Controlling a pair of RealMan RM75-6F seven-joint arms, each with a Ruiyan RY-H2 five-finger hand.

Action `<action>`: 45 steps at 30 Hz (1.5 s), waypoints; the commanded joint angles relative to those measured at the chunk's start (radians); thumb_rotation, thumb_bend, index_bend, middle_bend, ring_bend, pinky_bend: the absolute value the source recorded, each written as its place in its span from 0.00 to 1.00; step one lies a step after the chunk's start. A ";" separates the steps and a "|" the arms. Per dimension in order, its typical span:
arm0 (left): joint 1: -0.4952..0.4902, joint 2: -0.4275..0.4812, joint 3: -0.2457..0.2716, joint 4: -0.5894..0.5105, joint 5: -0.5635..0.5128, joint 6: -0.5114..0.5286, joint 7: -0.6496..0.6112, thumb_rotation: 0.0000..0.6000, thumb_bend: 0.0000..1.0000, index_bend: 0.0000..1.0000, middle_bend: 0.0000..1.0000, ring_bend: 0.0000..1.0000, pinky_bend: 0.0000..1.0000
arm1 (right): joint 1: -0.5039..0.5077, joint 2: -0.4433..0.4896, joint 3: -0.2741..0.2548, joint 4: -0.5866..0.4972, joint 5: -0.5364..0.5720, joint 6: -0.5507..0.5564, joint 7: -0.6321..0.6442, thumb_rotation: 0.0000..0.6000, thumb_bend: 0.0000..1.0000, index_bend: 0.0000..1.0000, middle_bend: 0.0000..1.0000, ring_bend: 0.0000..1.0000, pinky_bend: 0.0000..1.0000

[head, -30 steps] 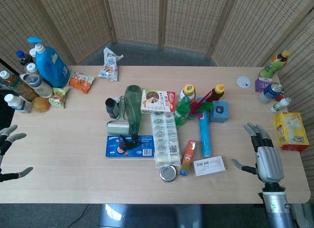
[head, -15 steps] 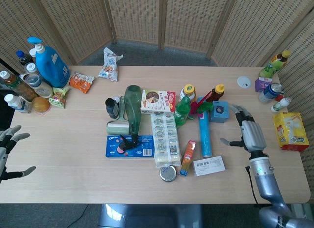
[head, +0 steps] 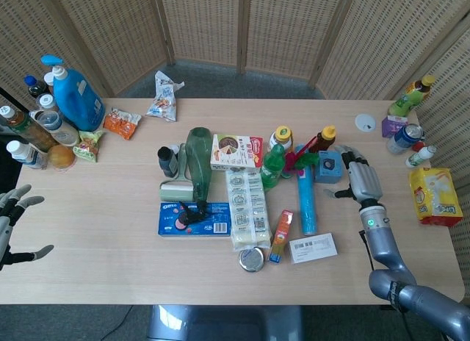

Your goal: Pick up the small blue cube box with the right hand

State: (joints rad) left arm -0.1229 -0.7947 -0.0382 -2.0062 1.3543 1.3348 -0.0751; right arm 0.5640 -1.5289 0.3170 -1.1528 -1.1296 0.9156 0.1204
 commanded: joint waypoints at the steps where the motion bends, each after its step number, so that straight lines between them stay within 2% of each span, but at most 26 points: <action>1: -0.004 -0.003 -0.004 0.004 -0.016 -0.007 0.005 1.00 0.00 0.21 0.00 0.00 0.00 | 0.041 -0.054 0.002 0.086 0.031 -0.053 -0.001 1.00 0.00 0.00 0.00 0.00 0.00; 13: -0.009 -0.016 -0.014 0.009 -0.056 -0.010 0.031 1.00 0.00 0.21 0.00 0.00 0.00 | 0.116 -0.173 0.008 0.339 0.069 -0.169 0.035 1.00 0.00 0.00 0.00 0.00 0.00; 31: -0.024 -0.042 -0.024 0.017 -0.112 -0.029 0.081 1.00 0.00 0.22 0.00 0.00 0.00 | 0.168 -0.276 0.017 0.540 0.059 -0.242 0.103 1.00 0.00 0.00 0.00 0.00 0.00; 34: -0.026 -0.045 -0.025 0.019 -0.115 -0.032 0.084 1.00 0.00 0.22 0.00 0.00 0.00 | 0.173 -0.300 0.020 0.576 0.052 -0.219 0.106 1.00 0.00 0.06 0.12 0.01 0.08; 36: -0.027 -0.046 -0.025 0.019 -0.116 -0.033 0.086 1.00 0.00 0.22 0.00 0.00 0.00 | 0.175 -0.315 0.022 0.598 0.046 -0.201 0.107 1.00 0.00 0.17 0.33 0.11 0.24; 39: -0.026 -0.046 -0.024 0.018 -0.115 -0.033 0.088 1.00 0.00 0.22 0.00 0.00 0.00 | 0.178 -0.337 0.023 0.636 0.041 -0.184 0.103 1.00 0.00 0.25 0.50 0.26 0.39; 42: -0.025 -0.046 -0.024 0.018 -0.115 -0.031 0.088 1.00 0.00 0.22 0.00 0.00 0.00 | 0.176 -0.343 0.027 0.647 0.038 -0.177 0.114 1.00 0.00 0.32 0.58 0.33 0.46; 45: -0.024 -0.046 -0.022 0.015 -0.110 -0.030 0.088 1.00 0.00 0.22 0.00 0.00 0.00 | 0.167 -0.335 0.026 0.638 0.029 -0.166 0.125 1.00 0.00 0.33 0.59 0.34 0.46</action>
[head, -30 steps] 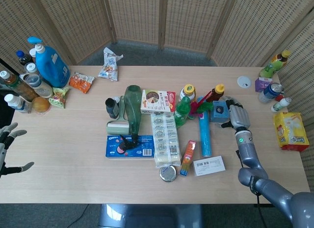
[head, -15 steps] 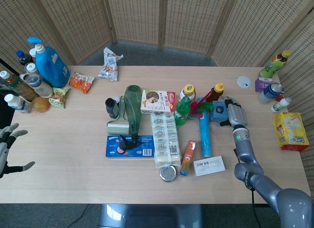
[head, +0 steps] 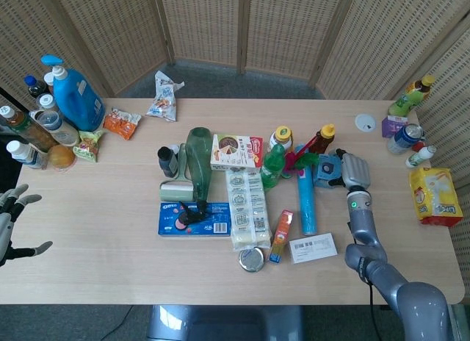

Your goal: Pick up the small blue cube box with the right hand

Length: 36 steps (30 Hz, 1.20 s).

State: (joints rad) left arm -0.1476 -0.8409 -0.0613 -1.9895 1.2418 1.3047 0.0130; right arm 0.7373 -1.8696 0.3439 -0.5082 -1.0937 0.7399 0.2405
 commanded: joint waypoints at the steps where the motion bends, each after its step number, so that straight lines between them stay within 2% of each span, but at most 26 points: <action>1: 0.001 0.000 0.001 -0.002 0.004 0.000 -0.001 1.00 0.00 0.22 0.00 0.00 0.00 | -0.010 0.010 -0.002 -0.012 -0.010 0.017 0.006 1.00 0.00 0.33 0.59 0.34 0.46; 5: -0.001 -0.001 0.003 -0.004 0.009 -0.004 -0.001 1.00 0.00 0.22 0.00 0.00 0.00 | -0.045 0.049 -0.008 -0.077 -0.029 0.072 0.011 1.00 0.00 0.33 0.59 0.34 0.46; 9: -0.005 0.000 0.004 -0.005 0.017 -0.012 -0.007 1.00 0.00 0.22 0.00 0.00 0.00 | -0.103 0.132 -0.019 -0.208 -0.056 0.169 -0.004 1.00 0.00 0.33 0.59 0.34 0.46; 19: -0.011 0.018 0.001 0.001 0.039 -0.027 -0.059 1.00 0.00 0.22 0.00 0.00 0.00 | -0.270 0.441 -0.023 -0.705 -0.079 0.390 -0.134 1.00 0.00 0.33 0.58 0.34 0.47; 28: -0.013 0.029 0.004 -0.001 0.063 -0.032 -0.089 1.00 0.00 0.22 0.00 0.00 0.00 | -0.357 0.650 -0.017 -1.057 -0.113 0.506 -0.195 1.00 0.00 0.33 0.57 0.34 0.46; 36: -0.012 0.032 0.006 -0.002 0.068 -0.031 -0.093 1.00 0.00 0.22 0.00 0.00 0.00 | -0.392 0.751 -0.018 -1.254 -0.131 0.555 -0.236 1.00 0.00 0.33 0.57 0.34 0.46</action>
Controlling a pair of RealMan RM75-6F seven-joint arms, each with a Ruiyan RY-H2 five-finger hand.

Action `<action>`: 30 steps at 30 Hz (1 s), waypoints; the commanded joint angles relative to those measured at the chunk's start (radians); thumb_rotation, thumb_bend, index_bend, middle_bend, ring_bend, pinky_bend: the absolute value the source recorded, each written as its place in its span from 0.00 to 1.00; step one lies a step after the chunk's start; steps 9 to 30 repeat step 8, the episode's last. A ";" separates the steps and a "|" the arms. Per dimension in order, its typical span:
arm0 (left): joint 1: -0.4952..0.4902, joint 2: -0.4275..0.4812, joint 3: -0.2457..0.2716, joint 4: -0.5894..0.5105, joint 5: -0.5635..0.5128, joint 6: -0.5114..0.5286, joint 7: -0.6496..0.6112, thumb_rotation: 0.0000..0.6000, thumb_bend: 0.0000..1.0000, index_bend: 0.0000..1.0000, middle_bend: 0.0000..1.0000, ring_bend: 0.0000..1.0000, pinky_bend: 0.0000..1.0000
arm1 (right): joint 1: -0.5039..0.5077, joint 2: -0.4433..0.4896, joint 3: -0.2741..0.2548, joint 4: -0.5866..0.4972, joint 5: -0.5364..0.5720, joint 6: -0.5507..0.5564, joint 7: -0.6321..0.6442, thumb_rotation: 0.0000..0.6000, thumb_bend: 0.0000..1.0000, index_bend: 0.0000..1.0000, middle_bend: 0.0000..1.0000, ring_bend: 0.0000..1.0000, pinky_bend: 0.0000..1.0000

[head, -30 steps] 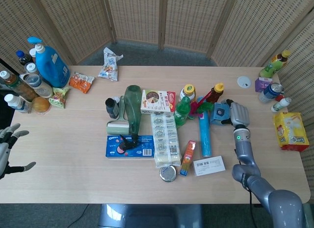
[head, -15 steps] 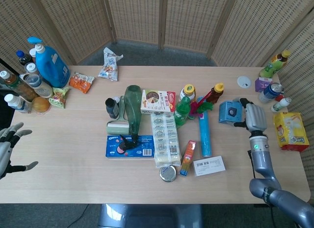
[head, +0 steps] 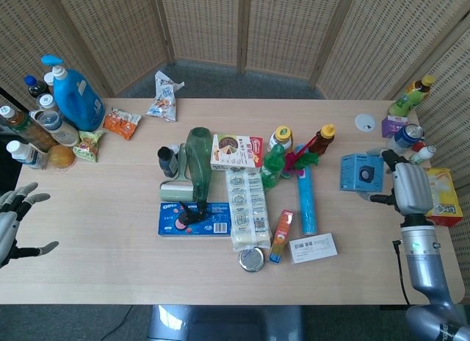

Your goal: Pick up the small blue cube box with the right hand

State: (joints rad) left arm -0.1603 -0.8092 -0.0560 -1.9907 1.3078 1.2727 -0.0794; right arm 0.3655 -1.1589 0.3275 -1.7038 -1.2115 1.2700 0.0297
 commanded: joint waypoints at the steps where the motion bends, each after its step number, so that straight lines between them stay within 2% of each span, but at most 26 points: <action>1: 0.001 0.001 0.001 -0.001 0.003 0.002 -0.001 1.00 0.00 0.22 0.00 0.00 0.00 | -0.023 0.050 -0.003 -0.080 -0.013 0.026 -0.025 1.00 0.00 0.33 0.57 0.34 0.46; 8: 0.005 0.004 0.004 -0.003 0.007 0.008 -0.003 1.00 0.00 0.22 0.00 0.00 0.00 | -0.020 0.067 -0.015 -0.125 -0.019 0.024 -0.051 1.00 0.00 0.33 0.57 0.34 0.46; 30: 0.005 0.004 0.004 -0.003 0.007 0.008 -0.003 1.00 0.00 0.22 0.00 0.00 0.00 | -0.020 0.067 -0.015 -0.125 -0.019 0.024 -0.051 1.00 0.00 0.33 0.57 0.34 0.46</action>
